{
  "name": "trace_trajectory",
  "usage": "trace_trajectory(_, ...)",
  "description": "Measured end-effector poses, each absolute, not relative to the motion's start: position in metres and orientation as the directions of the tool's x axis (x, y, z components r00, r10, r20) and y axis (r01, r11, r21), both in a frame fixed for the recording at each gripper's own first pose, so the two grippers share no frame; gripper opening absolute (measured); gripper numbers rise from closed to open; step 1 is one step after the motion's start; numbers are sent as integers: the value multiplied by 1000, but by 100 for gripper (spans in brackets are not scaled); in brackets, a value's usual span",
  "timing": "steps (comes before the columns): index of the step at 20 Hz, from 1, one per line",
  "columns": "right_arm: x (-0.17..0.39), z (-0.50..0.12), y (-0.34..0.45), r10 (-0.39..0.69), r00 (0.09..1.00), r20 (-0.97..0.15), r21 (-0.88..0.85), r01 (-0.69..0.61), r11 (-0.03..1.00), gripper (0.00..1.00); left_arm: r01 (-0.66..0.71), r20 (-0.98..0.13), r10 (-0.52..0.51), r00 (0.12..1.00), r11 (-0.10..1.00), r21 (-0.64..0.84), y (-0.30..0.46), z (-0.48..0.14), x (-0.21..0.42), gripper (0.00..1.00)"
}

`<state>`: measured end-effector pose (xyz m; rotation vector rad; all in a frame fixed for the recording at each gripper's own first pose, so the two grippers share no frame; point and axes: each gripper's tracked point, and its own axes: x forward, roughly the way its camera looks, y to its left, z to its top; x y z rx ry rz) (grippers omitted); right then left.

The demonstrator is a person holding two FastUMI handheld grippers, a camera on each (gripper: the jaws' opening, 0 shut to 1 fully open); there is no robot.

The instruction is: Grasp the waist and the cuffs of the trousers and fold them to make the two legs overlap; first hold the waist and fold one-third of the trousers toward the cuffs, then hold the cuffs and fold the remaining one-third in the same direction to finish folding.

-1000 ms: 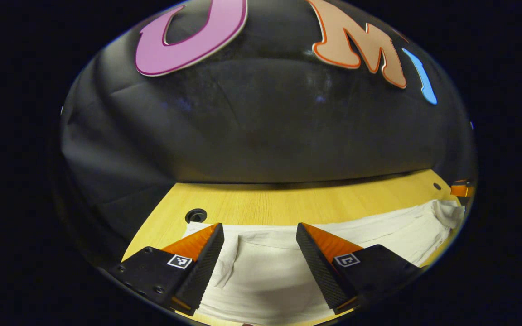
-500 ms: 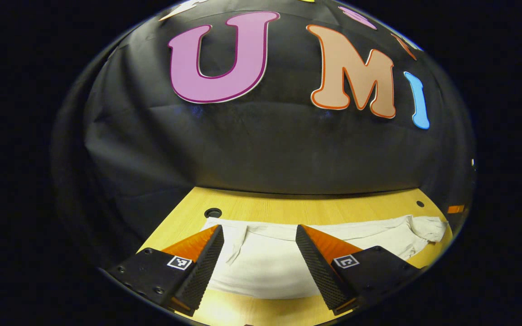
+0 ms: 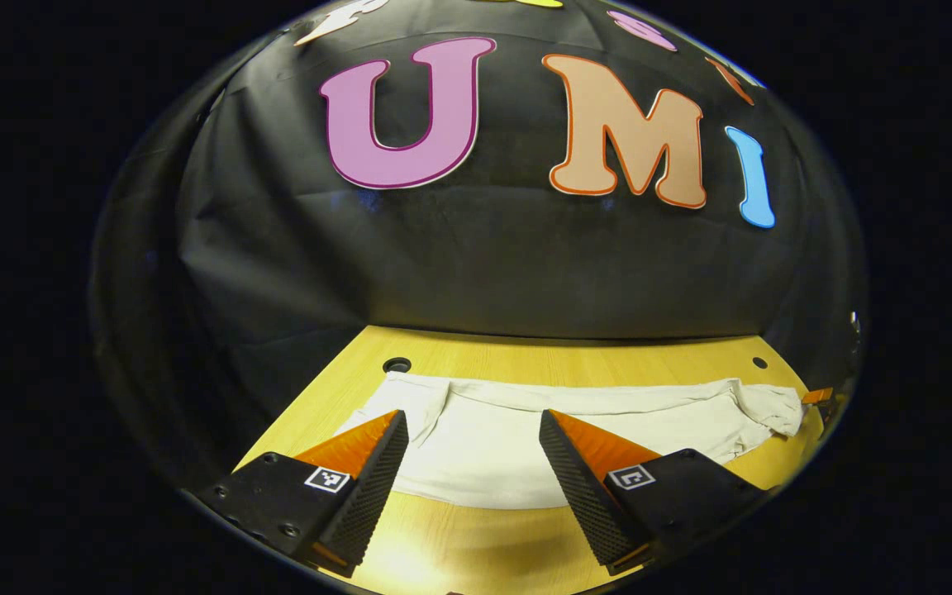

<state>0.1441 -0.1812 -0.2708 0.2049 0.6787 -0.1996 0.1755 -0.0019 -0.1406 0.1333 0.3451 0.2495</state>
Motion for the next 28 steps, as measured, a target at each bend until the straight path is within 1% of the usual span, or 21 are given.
trace_trajectory(1,144,-274,-180,-97,760,-643,149,249,957,97,-221,-316,267,910,960,174,-4,-140,174,97)
trace_trajectory(2,145,-276,-178,-86,756,-649,170,254,952,92,-223,-311,269,912,959,176,-6,-139,173,97)
trace_trajectory(3,143,-280,-176,-75,752,-655,189,259,947,93,-224,-307,269,913,959,176,-10,-137,173,97)
trace_trajectory(4,143,-283,-176,-63,750,-658,208,262,942,85,-226,-303,271,914,958,176,-12,-135,172,97)
trace_trajectory(5,143,-286,-174,-54,752,-657,233,270,934,82,-227,-301,272,914,958,176,-14,-136,172,97)
trace_trajectory(6,145,-287,-175,-49,753,-656,246,275,929,76,-229,-300,274,914,957,176,-16,-135,172,96)
trace_trajectory(7,142,-288,-176,-47,753,-656,256,280,925,73,-230,-299,274,914,957,177,-18,-135,172,96)
trace_trajectory(9,144,-287,-175,-32,753,-657,283,286,916,73,-230,-299,275,914,957,175,-23,-136,172,96)
trace_trajectory(10,146,-287,-176,-27,754,-656,294,289,911,67,-231,-299,274,914,958,173,-24,-137,172,96)
trace_trajectory(11,145,-286,-174,-16,758,-652,306,282,909,57,-230,-301,272,914,958,170,-27,-138,172,96)
trace_trajectory(12,149,-285,-173,-15,765,-644,316,284,905,53,-229,-302,271,914,959,166,-29,-138,171,96)
trace_trajectory(13,148,-280,-173,-14,772,-636,323,282,904,39,-227,-303,268,915,960,163,-31,-140,171,96)
trace_trajectory(14,147,-280,-172,-15,773,-634,320,281,905,35,-225,-304,265,915,961,161,-33,-140,172,96)
trace_trajectory(15,145,-278,-172,-18,774,-633,310,275,910,22,-222,-304,262,916,962,161,-34,-141,172,96)
trace_trajectory(16,147,-277,-171,-26,775,-632,296,272,916,17,-220,-304,260,916,962,162,-34,-141,173,96)
trace_trajectory(17,147,-275,-171,-34,777,-629,283,270,920,19,-217,-305,258,917,963,163,-35,-141,173,96)
trace_trajectory(19,149,-270,-169,-46,788,-614,278,270,922,7,-209,-301,251,920,964,165,-35,-140,173,96)
trace_trajectory(20,149,-266,-168,-50,794,-606,271,266,925,12,-205,-298,247,922,965,167,-35,-138,174,96)
trace_trajectory(21,148,-260,-167,-54,803,-593,266,259,929,7,-198,-298,241,924,966,167,-34,-138,174,96)
trace_trajectory(22,149,-253,-165,-60,814,-577,260,253,932,12,-191,-300,234,925,967,167,-34,-138,174,97)
trace_trajectory(28,150,-199,-126,-86,878,-471,212,207,955,12,-146,-315,184,931,979,139,-22,-145,181,97)
